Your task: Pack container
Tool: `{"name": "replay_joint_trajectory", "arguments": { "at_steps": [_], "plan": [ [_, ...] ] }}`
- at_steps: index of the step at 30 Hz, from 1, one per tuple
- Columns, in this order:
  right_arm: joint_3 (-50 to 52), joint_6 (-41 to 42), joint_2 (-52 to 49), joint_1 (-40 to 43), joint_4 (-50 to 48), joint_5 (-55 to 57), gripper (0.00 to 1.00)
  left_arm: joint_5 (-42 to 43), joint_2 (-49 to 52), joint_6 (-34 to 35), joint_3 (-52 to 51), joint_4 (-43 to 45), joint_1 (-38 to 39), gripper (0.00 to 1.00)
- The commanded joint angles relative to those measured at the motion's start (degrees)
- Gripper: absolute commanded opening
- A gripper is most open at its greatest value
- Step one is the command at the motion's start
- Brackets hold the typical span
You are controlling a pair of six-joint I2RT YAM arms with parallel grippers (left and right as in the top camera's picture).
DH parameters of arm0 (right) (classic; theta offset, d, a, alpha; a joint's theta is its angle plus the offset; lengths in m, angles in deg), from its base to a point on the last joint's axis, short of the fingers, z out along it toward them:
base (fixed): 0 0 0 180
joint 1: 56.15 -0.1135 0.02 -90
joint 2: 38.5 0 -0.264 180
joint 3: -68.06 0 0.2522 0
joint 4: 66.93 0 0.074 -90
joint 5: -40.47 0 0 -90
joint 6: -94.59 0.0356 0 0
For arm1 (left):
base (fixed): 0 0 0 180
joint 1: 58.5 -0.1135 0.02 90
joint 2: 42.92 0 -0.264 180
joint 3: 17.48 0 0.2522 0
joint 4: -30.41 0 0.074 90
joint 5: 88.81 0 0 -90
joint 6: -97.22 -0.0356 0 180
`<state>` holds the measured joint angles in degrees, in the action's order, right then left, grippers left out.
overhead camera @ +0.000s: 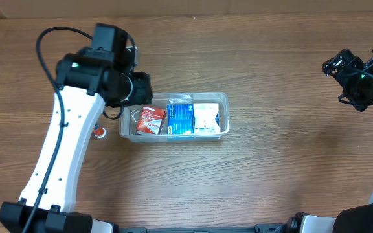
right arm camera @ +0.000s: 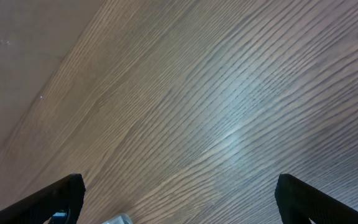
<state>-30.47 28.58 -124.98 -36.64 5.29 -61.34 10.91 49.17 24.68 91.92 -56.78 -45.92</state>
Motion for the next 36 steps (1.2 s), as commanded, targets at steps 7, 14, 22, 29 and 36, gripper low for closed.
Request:
{"name": "replay_joint_trajectory", "arguments": {
  "at_steps": [7, 14, 22, 29, 36],
  "plan": [
    [-0.5, 0.0, 0.5, 0.1, -0.2, -0.3, 1.00, -13.0, 14.2, 6.3, 1.5, -1.2, 2.1, 0.04],
    [-0.5, 0.0, 0.5, 0.1, -0.2, -0.3, 1.00, -17.8, 25.1, 11.1, 1.3, -3.9, 2.2, 0.04],
    [-0.5, 0.0, 0.5, 0.1, -0.2, -0.3, 1.00, -24.0, 25.5, 14.2, -7.3, 1.8, 2.4, 0.04],
    [-0.5, 0.0, 0.5, 0.1, -0.2, -0.3, 1.00, -14.1, 25.4, 9.2, -9.8, 8.8, 2.5, 0.04],
    [-0.5, 0.0, 0.5, 0.1, -0.2, -0.3, 1.00, -9.7, 25.4, 5.7, -9.8, 9.5, 2.5, 0.04]
  ]
}}
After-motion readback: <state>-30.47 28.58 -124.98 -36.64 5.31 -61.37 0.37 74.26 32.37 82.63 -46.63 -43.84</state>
